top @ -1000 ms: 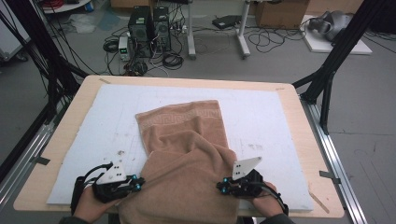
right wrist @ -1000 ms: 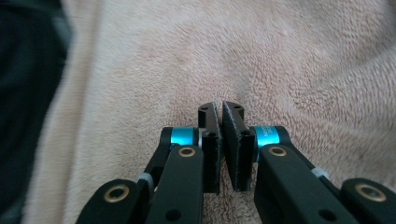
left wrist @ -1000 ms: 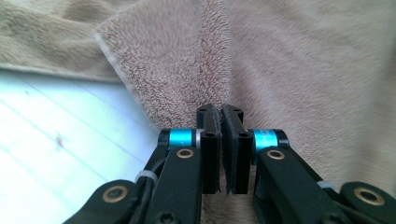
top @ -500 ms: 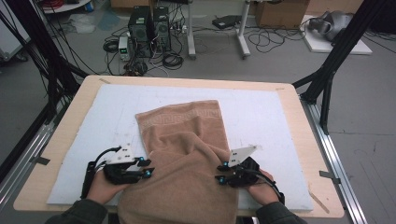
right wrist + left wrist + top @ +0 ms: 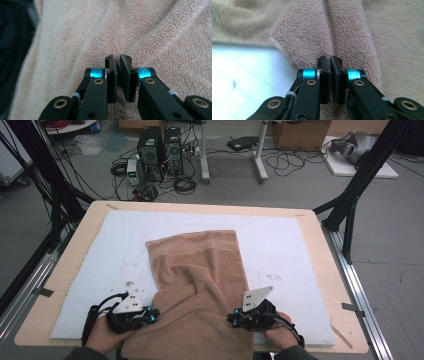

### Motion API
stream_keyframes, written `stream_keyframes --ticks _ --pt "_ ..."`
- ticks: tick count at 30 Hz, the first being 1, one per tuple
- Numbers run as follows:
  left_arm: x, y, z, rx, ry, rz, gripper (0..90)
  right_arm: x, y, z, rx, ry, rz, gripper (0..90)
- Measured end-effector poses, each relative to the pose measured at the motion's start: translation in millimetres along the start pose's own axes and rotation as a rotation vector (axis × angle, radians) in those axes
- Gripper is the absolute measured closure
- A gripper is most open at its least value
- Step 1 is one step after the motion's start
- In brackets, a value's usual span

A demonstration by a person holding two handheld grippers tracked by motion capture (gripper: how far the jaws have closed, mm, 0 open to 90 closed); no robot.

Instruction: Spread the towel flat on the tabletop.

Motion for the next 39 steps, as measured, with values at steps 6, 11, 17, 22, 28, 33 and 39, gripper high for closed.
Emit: stream_keyframes --ticks 6,11,17,22,28,33,39 --pt "-30.7 -2.2 4.6 -0.056 -0.045 0.051 78.8 -8.9 12.1 -13.6 -0.036 0.012 0.053 71.7" --pt "-26.1 17.4 -16.7 -0.073 0.014 0.092 65.7 -34.2 17.9 17.6 -0.002 -0.110 0.067 66.8" --pt "20.4 36.0 -58.3 -0.136 0.134 0.071 69.8 -44.7 10.5 70.4 0.066 -0.218 0.060 66.0" --pt "60.9 42.7 -76.3 -0.185 0.174 0.001 69.8 -40.7 3.7 94.6 0.130 -0.241 0.081 63.2" --pt "72.6 38.2 -81.2 -0.187 0.170 -0.062 87.5 -32.0 -2.6 104.0 0.163 -0.237 0.053 62.4" --pt "69.9 35.7 -101.0 -0.236 0.264 -0.047 88.6 -31.9 -2.7 104.5 0.175 -0.236 0.060 62.6" --pt "62.7 40.1 -129.6 -0.323 0.356 -0.007 78.9 -34.3 -2.5 103.9 0.171 -0.247 0.060 61.9"
Point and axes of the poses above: each handheld gripper's, and its own axes: x roughly forward along the jaws, y roughly out of its top, z roughly to its right, the point moved 6 cm from there along x, roughly forward along the jaws, and after that the axes turned 15 degrees about y, right-handed, at the moved point
